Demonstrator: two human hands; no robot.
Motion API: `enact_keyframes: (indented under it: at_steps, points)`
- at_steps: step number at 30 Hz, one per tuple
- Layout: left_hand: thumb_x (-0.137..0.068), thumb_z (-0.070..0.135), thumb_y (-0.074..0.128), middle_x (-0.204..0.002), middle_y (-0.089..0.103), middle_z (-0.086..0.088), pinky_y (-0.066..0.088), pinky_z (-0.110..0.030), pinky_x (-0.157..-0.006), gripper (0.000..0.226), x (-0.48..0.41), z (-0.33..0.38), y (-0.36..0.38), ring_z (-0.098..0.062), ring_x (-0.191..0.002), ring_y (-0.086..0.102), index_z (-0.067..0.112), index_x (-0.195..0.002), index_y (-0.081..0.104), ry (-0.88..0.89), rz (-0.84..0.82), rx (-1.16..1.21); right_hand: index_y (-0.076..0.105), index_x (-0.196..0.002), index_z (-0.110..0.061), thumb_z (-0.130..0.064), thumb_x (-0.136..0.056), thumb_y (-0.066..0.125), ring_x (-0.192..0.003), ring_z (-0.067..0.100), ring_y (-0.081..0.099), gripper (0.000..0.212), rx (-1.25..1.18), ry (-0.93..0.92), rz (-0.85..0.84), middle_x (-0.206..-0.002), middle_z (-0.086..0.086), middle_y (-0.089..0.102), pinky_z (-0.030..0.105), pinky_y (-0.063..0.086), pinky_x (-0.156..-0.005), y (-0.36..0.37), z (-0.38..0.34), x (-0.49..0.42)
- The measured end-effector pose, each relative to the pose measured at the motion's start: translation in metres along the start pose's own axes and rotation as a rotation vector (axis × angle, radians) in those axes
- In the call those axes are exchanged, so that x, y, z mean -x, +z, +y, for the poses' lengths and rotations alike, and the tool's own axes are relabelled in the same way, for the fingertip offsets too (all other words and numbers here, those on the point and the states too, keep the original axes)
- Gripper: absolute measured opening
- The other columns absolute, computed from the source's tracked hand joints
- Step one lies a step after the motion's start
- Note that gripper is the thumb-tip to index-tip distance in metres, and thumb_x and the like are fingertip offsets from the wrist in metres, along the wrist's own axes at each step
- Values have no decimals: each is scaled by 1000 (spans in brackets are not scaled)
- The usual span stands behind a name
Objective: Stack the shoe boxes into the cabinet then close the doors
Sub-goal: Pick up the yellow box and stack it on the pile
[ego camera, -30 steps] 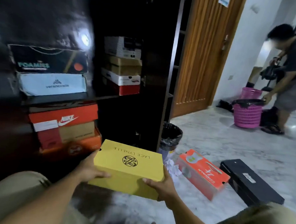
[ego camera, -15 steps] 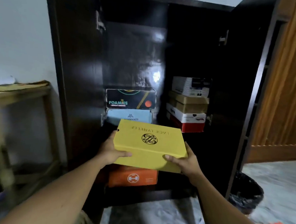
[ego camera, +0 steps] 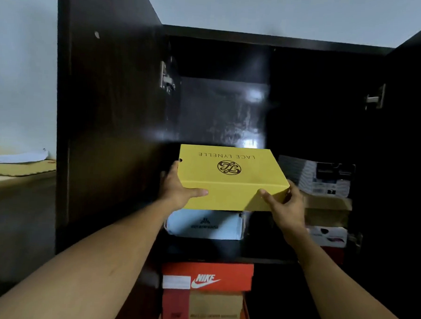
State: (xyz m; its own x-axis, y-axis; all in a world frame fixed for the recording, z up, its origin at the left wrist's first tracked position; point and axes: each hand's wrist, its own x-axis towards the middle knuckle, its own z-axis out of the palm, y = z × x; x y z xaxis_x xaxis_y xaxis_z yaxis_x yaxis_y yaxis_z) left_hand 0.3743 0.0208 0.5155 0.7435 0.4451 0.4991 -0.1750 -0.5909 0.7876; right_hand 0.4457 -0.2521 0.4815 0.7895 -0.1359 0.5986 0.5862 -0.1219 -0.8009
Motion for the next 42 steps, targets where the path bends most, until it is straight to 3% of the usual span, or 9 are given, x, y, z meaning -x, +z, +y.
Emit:
enact_keyframes:
  at_steps: [8, 11, 14, 18, 24, 29, 34, 38, 42]
  points:
    - [-70, 28, 89, -145, 36, -17, 40, -41, -103, 100, -53, -5, 34, -35, -131, 42, 17, -151, 32, 49, 243, -14, 31, -148, -20, -22, -83, 79, -123, 16, 47, 81, -34, 5, -102, -138, 1, 48, 39, 44, -107, 35, 26, -57]
    - [-73, 17, 86, -137, 39, -15, 45, -42, -94, 76, -62, -9, 43, -35, -121, 49, 10, -134, 41, 154, 387, -25, 33, -135, -21, -12, -83, 77, -123, 21, 54, 69, -1, -29, -118, -133, 5, 51, 35, 47, -103, 46, 37, -63]
    - [-77, 13, 82, -133, 37, -10, 49, -44, -86, 54, -72, -19, 49, -34, -120, 46, 12, -117, 47, 273, 463, -249, 31, -146, -23, -11, -81, 77, -125, 15, 50, 80, 69, -110, -178, -141, 1, 40, 27, 45, -102, 58, 45, -73]
    - [-83, 32, 76, -148, 28, -1, 55, -39, -83, 62, -85, -41, 55, -25, -135, 30, 23, -136, 43, 282, 337, -505, 25, -154, -24, -8, -79, 79, -133, 14, 43, 93, 145, -110, -303, -147, -2, 35, 26, 36, -110, 75, 54, -91]
    - [-91, 45, 60, -163, -2, 3, 39, -43, -110, 75, -107, -68, 63, -24, -150, 0, 18, -152, 26, 255, 125, -569, 14, -156, -35, -49, -53, 73, -135, 19, 46, 119, 264, -41, -409, -158, 0, 34, 42, 41, -113, 94, 74, -126]
    - [-93, 51, 51, -161, -6, 6, 42, -44, -107, 77, -113, -74, 70, -21, -150, -4, 20, -155, 17, 223, 87, -615, 13, -159, -22, -23, -78, 78, -148, 19, 26, 104, 394, -99, -408, -164, -3, 14, 39, 26, -121, 99, 68, -128]
    - [-92, 54, 50, -158, 3, 1, 43, -41, -104, 77, -111, -72, 67, -21, -148, 5, 20, -155, 20, 232, 90, -613, 15, -159, -15, -22, -81, 80, -147, 4, 11, 102, 411, -117, -416, -163, -5, 14, 19, 10, -118, 97, 69, -133]
    - [-92, 58, 52, -159, 4, 4, 38, -41, -107, 80, -101, -60, 58, -23, -146, 17, 20, -154, 20, 186, 15, -464, 25, -156, -23, -31, -79, 81, -136, 12, 42, 96, 373, -103, -393, -155, -3, 36, 27, 34, -114, 86, 52, -123]
    - [-92, 56, 55, -161, 9, 2, 35, -39, -111, 81, -79, -44, 50, -23, -145, 26, 18, -155, 22, 197, -32, -365, 37, -150, -25, -22, -85, 76, -118, 11, 53, 76, 375, -113, -337, -132, -6, 54, 20, 40, -94, 63, 20, -88]
